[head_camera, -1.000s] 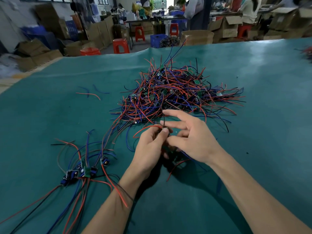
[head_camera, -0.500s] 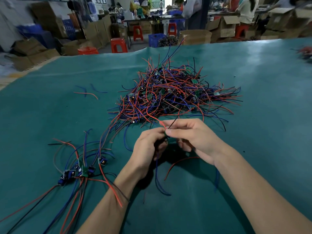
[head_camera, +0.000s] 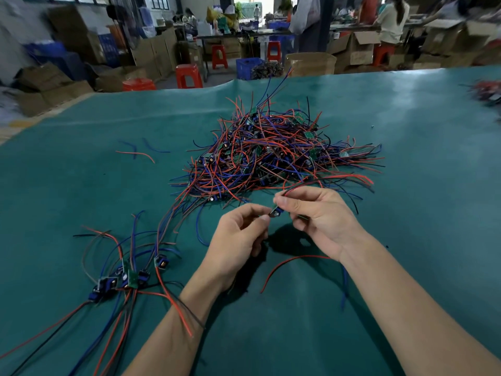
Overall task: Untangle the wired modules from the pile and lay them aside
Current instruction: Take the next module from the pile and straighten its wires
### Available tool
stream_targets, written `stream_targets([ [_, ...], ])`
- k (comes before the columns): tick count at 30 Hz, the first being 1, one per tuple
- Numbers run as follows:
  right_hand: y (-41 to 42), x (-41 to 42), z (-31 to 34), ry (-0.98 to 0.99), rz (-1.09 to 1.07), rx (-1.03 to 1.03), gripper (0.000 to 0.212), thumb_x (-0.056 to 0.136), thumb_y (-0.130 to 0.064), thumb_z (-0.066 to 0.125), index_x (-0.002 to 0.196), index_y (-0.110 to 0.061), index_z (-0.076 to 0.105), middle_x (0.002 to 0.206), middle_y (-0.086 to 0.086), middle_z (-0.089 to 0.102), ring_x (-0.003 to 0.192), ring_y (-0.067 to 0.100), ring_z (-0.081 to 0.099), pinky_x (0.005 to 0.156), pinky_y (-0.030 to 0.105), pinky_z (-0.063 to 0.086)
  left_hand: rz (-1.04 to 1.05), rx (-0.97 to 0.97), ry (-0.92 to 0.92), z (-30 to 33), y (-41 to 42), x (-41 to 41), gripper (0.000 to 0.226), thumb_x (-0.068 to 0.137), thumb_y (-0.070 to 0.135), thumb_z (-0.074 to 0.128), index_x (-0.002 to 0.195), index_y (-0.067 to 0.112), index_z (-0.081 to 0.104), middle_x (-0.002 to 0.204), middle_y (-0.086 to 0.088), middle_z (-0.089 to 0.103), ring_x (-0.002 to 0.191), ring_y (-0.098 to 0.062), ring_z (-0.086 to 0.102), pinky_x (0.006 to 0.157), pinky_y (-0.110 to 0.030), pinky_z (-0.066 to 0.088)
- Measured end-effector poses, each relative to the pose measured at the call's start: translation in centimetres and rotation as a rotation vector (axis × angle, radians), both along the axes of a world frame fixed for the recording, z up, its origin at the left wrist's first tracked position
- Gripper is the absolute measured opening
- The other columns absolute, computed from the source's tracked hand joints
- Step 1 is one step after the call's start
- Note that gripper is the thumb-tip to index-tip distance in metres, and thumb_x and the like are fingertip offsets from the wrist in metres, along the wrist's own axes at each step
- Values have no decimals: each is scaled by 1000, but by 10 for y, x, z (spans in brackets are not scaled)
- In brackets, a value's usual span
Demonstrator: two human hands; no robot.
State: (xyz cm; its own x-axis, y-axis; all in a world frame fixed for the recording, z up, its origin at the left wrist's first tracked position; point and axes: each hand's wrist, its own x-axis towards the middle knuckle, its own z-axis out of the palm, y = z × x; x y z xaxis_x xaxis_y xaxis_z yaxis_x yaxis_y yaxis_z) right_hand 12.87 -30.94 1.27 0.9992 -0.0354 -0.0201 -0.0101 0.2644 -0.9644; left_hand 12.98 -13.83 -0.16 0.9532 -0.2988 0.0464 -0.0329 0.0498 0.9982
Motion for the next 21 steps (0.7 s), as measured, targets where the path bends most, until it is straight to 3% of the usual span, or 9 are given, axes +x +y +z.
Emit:
stream_targets([
  [5, 1, 0, 2, 38, -45, 8, 38, 49, -35, 93, 79, -14, 82, 77, 3, 73, 50, 9, 47, 44, 20, 35, -12, 47, -93, -1, -1, -1, 10, 95, 12, 65, 90, 12, 72, 57, 3, 56, 49, -15, 41, 45, -23, 34],
  [8, 2, -1, 1, 50, -84, -5, 28, 56, -32, 92, 76, -16, 80, 77, 4, 73, 49, 10, 46, 44, 21, 35, -38, 64, -101, -2, 1, -1, 10, 93, 15, 68, 90, 7, 74, 54, 3, 53, 49, -17, 38, 43, -25, 31],
  [10, 3, -1, 0, 6, -150, -91, 12, 71, -24, 89, 72, -17, 79, 66, -1, 67, 48, 10, 46, 44, 21, 36, -46, 71, -80, -3, 2, 1, 14, 94, 16, 67, 89, 5, 74, 51, 3, 49, 46, -15, 35, 42, -25, 27],
  [14, -2, 1, -3, -154, -360, -353, 17, 84, -20, 84, 69, -14, 75, 56, 1, 56, 50, 11, 44, 47, 19, 38, -42, 55, -77, -4, 2, 2, 17, 96, 16, 64, 84, 15, 76, 50, 4, 46, 43, -13, 32, 41, -24, 23],
  [21, -28, 5, 3, -114, -721, -212, 24, 87, -15, 80, 66, -19, 71, 58, -3, 55, 49, 10, 43, 44, 18, 37, -88, 74, -98, -6, 0, 0, 23, 97, 11, 63, 81, 20, 77, 51, 6, 42, 44, -7, 34, 40, -19, 26],
])
